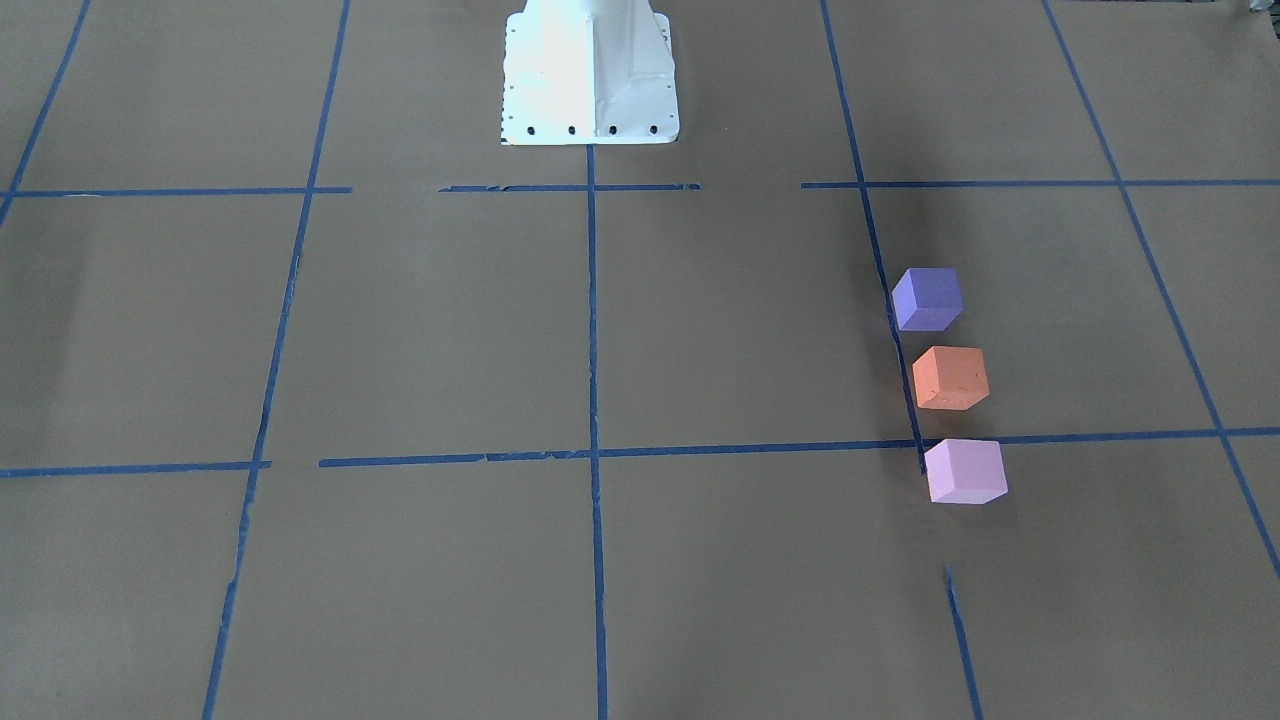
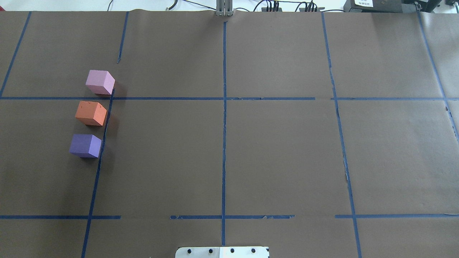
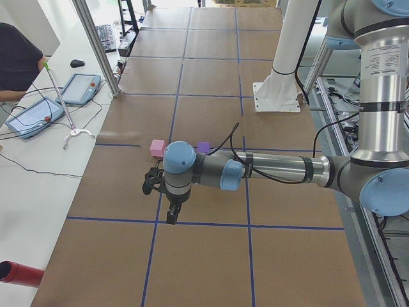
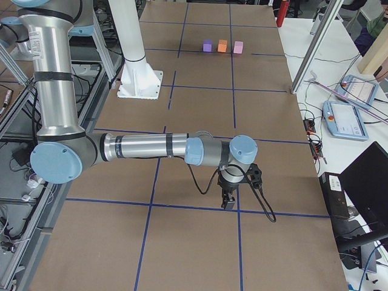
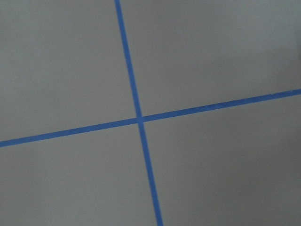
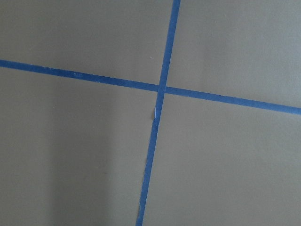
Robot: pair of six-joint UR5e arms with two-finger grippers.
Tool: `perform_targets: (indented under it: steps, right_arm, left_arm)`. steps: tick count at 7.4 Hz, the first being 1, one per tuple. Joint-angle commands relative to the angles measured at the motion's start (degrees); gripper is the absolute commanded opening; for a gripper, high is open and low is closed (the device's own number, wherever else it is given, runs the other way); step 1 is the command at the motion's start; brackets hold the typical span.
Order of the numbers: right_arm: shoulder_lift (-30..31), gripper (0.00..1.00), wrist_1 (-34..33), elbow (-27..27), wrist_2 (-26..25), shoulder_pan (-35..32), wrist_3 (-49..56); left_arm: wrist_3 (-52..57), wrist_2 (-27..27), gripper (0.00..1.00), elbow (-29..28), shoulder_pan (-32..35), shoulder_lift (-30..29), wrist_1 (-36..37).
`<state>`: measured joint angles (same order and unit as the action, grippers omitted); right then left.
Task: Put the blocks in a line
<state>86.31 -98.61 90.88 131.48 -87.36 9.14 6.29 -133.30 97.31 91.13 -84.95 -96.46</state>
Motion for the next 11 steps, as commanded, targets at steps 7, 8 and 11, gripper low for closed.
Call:
perform_targets:
  steps: [7, 8, 11]
  right_arm:
    - [0.00, 1.00, 0.00, 0.00, 0.00, 0.00, 0.00]
    - [0.00, 1.00, 0.00, 0.00, 0.00, 0.00, 0.00]
    - [0.00, 1.00, 0.00, 0.00, 0.00, 0.00, 0.00]
  left_arm:
    - [-7.17, -1.26, 1.00, -1.24, 0.72, 0.75, -0.05]
    - [-7.26, -1.35, 1.00, -0.89, 0.72, 0.67, 0.21]
    - [-7.26, -1.62, 1.00, -0.36, 0.80, 0.75, 0.39]
